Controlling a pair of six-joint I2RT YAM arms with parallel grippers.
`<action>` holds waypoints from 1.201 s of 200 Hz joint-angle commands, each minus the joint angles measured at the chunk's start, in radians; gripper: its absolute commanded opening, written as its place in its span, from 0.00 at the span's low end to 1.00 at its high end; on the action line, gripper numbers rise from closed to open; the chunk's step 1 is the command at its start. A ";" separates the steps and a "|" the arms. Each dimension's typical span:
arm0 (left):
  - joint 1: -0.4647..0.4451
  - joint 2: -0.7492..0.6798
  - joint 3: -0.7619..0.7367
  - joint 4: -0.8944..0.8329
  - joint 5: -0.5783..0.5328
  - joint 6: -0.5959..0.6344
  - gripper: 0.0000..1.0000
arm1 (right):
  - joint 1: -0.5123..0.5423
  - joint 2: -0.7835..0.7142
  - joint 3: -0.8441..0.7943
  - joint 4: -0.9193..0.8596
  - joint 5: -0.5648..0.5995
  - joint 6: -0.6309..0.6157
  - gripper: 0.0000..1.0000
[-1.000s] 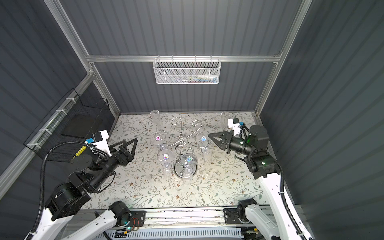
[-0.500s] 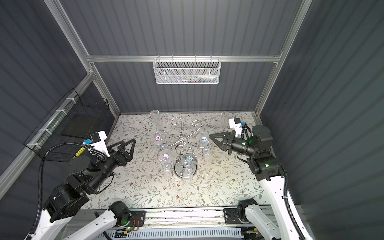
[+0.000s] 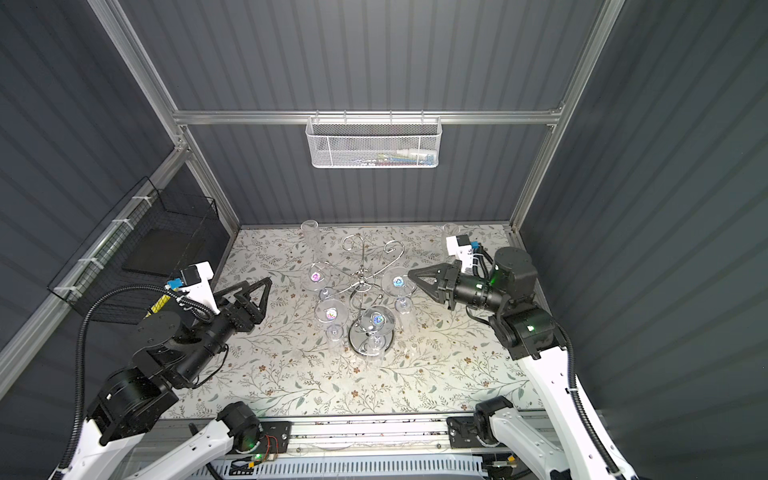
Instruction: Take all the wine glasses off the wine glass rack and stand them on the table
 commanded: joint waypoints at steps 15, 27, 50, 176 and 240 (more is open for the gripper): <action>-0.004 -0.025 0.014 -0.021 -0.019 0.020 0.75 | 0.030 0.044 0.080 0.030 0.008 -0.018 0.00; -0.003 -0.030 0.015 -0.028 -0.028 0.024 0.75 | 0.036 0.063 0.095 0.030 0.011 -0.022 0.00; -0.004 -0.040 0.015 -0.034 -0.042 0.032 0.75 | 0.039 0.092 0.116 0.030 0.018 -0.032 0.00; -0.004 -0.055 0.028 -0.054 -0.073 0.051 0.75 | 0.030 0.254 0.237 0.010 0.061 -0.102 0.00; -0.004 -0.056 0.031 -0.055 -0.074 0.052 0.75 | -0.029 0.231 0.252 -0.028 0.068 -0.136 0.00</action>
